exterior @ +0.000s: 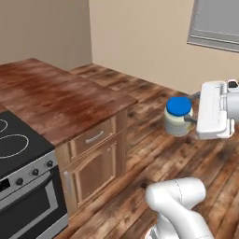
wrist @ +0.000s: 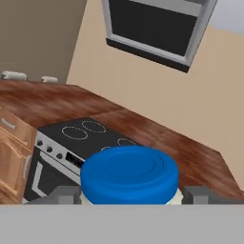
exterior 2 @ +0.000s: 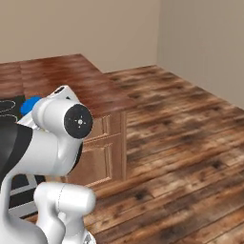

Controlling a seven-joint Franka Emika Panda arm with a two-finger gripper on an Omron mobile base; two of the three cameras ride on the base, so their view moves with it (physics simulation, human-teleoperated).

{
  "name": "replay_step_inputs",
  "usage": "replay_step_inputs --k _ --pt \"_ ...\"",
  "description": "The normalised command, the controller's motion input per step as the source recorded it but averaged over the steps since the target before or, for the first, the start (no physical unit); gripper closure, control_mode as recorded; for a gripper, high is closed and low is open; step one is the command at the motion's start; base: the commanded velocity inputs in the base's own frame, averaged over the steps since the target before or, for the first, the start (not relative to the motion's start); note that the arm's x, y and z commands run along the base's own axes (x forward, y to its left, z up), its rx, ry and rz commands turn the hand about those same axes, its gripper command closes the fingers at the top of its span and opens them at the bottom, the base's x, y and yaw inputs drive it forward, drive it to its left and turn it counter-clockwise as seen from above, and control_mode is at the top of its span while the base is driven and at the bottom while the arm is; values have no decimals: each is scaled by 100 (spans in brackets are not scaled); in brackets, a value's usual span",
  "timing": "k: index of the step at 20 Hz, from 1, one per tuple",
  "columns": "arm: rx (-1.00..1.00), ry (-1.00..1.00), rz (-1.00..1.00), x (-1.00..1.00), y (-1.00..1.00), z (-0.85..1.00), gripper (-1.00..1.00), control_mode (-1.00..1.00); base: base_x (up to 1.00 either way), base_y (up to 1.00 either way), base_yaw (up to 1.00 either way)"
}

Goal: Collect the paprika, mayonnaise, and shaker from the cabinet and place them next to the stove.

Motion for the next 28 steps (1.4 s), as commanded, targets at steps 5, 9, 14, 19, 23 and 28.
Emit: replay_step_inputs --k 5,9,14,19,23,28 --pt "0 0 0 0 0 0 100 100 18 82 39" --pt "0 0 0 0 0 0 100 100 61 60 35" --pt "0 0 0 0 0 0 100 100 94 18 30" --pt "0 0 0 0 0 0 100 100 61 0 31" --pt "0 0 0 0 0 0 100 100 11 0 37" --pt "0 0 0 0 0 0 100 100 38 0 40"
